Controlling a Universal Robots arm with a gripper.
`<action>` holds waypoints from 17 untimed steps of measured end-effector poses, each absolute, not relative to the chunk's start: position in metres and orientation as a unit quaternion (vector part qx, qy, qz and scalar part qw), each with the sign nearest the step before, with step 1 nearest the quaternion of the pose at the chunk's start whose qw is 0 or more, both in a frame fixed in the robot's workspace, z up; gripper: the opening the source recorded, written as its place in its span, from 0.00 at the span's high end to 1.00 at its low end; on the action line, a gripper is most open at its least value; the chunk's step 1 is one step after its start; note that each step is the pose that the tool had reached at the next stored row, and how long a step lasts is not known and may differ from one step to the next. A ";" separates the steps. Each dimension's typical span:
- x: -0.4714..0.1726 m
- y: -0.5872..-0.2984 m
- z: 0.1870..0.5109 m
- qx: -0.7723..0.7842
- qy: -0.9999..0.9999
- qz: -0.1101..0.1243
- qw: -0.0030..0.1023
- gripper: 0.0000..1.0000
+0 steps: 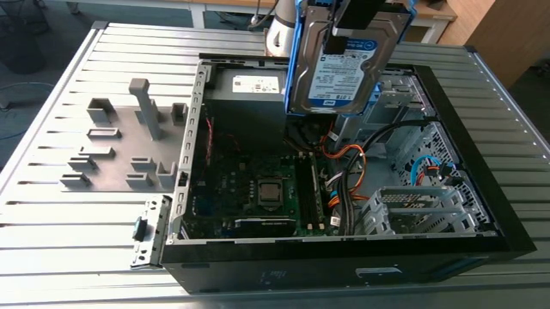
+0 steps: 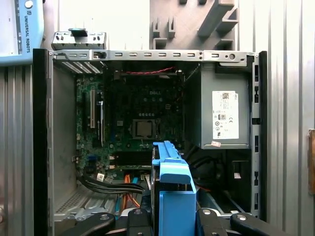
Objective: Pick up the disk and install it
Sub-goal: 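Pick up the disk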
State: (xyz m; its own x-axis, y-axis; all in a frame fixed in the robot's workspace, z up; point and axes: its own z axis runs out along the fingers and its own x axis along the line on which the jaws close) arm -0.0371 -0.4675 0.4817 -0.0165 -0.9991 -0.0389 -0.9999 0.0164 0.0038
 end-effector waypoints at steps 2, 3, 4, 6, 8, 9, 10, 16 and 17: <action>-0.037 -0.469 0.482 -0.701 0.713 0.015 0.012 0.64; -0.037 -0.469 0.482 -0.701 0.713 0.015 0.012 0.64; -0.037 -0.470 0.482 -0.701 0.713 0.015 0.012 0.64; -0.037 -0.471 0.482 -0.701 0.713 0.015 0.012 0.64; -0.037 -0.472 0.482 -0.701 0.713 0.015 0.012 0.64; -0.037 -0.473 0.482 -0.701 0.713 0.015 0.012 0.64; -0.037 -0.474 0.482 -0.701 0.713 0.015 0.012 0.64; -0.037 -0.478 0.482 -0.701 0.713 0.015 0.012 0.64; -0.037 -0.479 0.482 -0.701 0.713 0.015 0.013 0.64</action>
